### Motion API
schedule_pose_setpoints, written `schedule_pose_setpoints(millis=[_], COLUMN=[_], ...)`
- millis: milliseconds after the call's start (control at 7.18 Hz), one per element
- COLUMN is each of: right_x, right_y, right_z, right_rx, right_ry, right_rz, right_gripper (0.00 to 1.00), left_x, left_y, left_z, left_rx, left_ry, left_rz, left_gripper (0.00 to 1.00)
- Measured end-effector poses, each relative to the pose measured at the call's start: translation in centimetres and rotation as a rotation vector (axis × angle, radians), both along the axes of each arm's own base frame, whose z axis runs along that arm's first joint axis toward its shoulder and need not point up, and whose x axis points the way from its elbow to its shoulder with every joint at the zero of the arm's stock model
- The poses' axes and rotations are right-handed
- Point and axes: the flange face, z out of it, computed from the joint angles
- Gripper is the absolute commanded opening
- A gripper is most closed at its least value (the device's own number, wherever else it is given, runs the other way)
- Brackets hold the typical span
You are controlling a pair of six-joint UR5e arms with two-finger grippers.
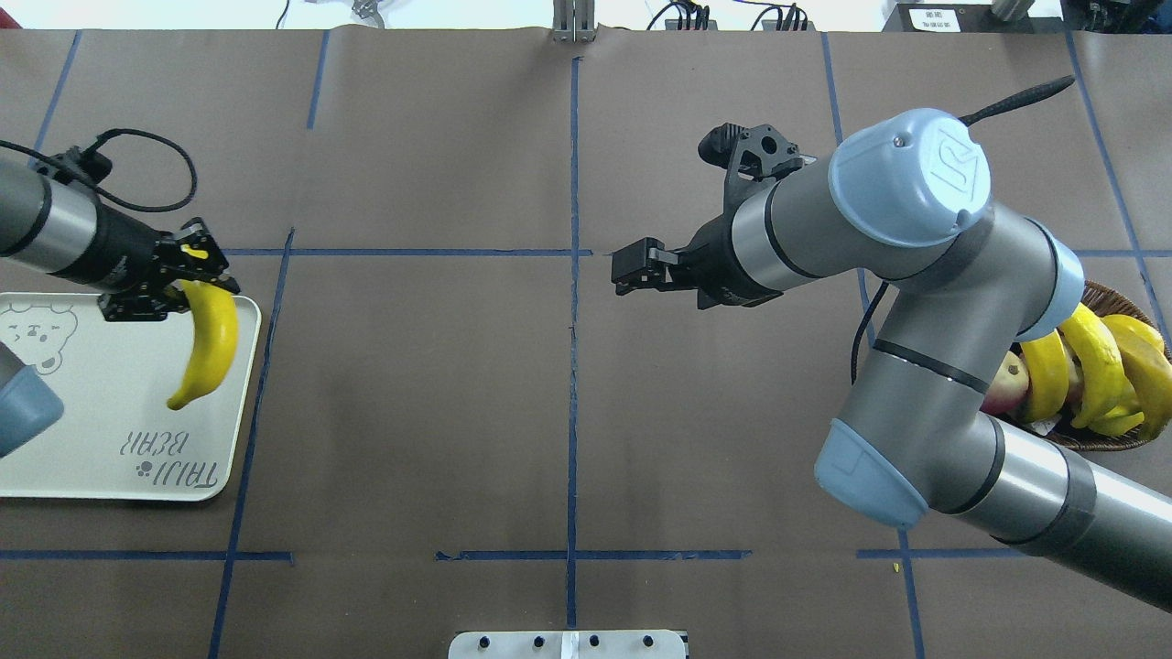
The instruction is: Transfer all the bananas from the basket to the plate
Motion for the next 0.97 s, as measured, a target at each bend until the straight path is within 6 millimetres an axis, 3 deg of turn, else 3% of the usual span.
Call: schedule_pose_setpoints(millis=[278, 557, 696, 835, 975], right_x=[1.1, 1.6, 1.6, 1.7, 1.7], right_y=[-1.4, -1.9, -1.9, -1.9, -2.0], right_z=[2.0, 3.1, 3.4, 3.5, 3.5], right_rx=[0.003, 0.007, 0.007, 0.008, 0.008], right_ry=[0.093, 0.125, 0.130, 0.132, 0.132], right_rz=[-0.018, -0.023, -0.024, -0.025, -0.025], right_gripper=[0.99, 0.99, 0.99, 0.99, 0.99], left_x=[-5.1, -7.9, -8.7, -9.4, -10.1], left_y=[-0.1, 0.5, 1.0, 1.4, 1.6], left_z=[8.7, 17.7, 21.7, 24.1, 25.2], left_rx=[-0.027, -0.023, 0.000, 0.018, 0.035], left_ry=[-0.103, -0.162, -0.171, -0.171, -0.170], left_rz=[-0.006, 0.026, 0.040, 0.045, 0.048], left_gripper=[0.00, 0.11, 0.50, 0.99, 1.00])
